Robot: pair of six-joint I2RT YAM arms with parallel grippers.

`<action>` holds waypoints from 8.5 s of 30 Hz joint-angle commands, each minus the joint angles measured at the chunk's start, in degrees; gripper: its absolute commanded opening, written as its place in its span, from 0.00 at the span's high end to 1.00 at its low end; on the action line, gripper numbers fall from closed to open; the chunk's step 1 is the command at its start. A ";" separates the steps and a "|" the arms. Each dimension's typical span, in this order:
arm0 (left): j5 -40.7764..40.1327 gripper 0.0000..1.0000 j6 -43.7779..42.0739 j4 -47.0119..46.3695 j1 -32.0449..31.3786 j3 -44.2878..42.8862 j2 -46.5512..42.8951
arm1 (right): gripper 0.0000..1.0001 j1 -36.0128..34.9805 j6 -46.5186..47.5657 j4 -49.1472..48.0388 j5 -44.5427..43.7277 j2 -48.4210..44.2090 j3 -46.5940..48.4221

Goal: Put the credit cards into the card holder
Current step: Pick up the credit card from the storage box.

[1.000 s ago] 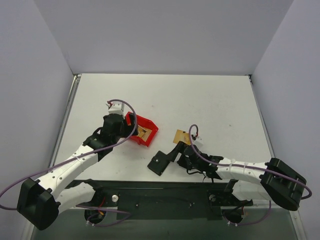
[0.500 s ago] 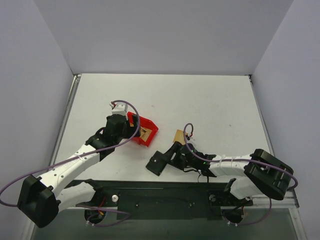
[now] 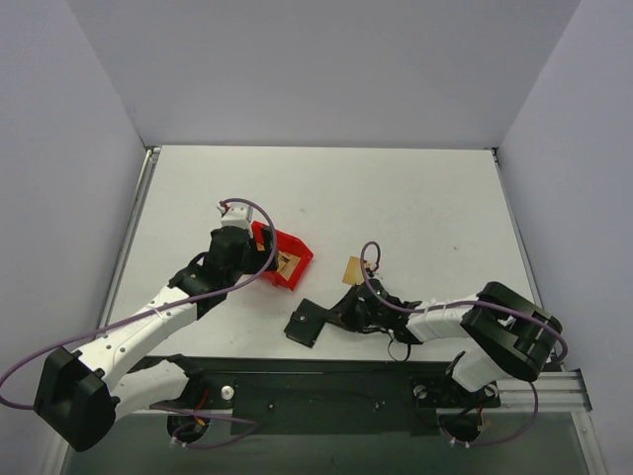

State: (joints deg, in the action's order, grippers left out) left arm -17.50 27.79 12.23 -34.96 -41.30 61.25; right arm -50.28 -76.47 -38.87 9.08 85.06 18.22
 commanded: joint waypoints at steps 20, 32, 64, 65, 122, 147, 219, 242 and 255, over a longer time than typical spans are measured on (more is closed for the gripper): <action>19.85 0.03 -1.08 -15.21 1.03 -2.99 -2.28 | 1.00 9.23 30.30 22.79 -1.00 -23.79 5.33; 40.17 0.03 7.28 -33.93 6.92 3.42 -2.10 | 1.00 22.32 27.70 11.14 22.61 -30.83 6.48; 53.97 0.03 25.20 -55.99 5.43 8.87 2.02 | 1.00 31.21 -1.84 -31.70 38.29 -19.75 10.08; 54.32 0.04 25.29 -56.00 5.25 8.61 2.11 | 1.00 31.38 -1.76 -31.62 38.29 -19.84 10.08; 43.16 1.00 9.47 -30.07 -1.25 -0.27 2.81 | 0.61 19.01 38.94 21.66 21.06 -34.70 22.39; 50.63 1.00 10.44 -34.38 -4.77 -2.65 6.33 | 0.68 17.50 35.07 16.02 22.73 -26.35 22.39; -25.92 1.00 -27.53 -6.43 -38.78 -16.62 18.28 | 0.45 19.26 27.51 37.11 17.81 -16.33 33.29; -25.31 0.58 -28.14 -15.30 -41.59 -13.37 15.30 | 1.00 19.96 26.46 37.99 16.14 -15.71 32.06; -22.93 0.48 -24.63 -19.43 -40.19 -11.53 13.02 | 1.00 20.31 25.75 37.20 17.99 -16.50 30.83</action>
State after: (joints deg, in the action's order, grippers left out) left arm -41.41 0.73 -2.46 -75.90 -53.63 77.41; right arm -30.50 -49.89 -0.25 25.89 70.61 49.19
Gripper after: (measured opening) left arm 0.521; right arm 0.102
